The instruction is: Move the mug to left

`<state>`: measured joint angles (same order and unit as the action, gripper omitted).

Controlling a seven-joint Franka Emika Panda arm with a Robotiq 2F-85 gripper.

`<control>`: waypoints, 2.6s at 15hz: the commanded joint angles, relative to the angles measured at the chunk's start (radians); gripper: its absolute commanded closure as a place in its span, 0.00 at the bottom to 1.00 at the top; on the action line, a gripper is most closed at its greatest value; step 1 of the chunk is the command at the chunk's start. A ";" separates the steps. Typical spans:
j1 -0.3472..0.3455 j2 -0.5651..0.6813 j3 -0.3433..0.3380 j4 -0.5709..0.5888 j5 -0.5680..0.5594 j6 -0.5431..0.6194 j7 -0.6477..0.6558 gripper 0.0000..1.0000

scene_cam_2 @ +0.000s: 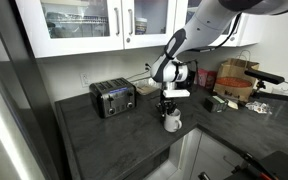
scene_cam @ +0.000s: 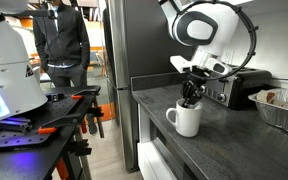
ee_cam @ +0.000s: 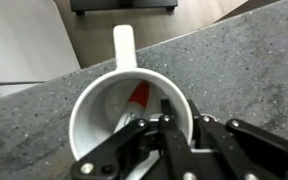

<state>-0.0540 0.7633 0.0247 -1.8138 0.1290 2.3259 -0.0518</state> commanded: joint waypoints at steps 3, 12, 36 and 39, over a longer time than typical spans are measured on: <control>0.016 0.003 -0.015 0.023 -0.030 -0.026 0.017 0.97; 0.083 0.019 -0.015 0.095 -0.110 -0.022 0.018 0.97; 0.222 0.105 0.039 0.256 -0.314 -0.062 -0.083 0.18; 0.188 0.055 0.061 0.224 -0.273 -0.062 -0.091 0.00</control>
<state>0.1791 0.8758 0.0499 -1.5402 -0.1789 2.2600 -0.1133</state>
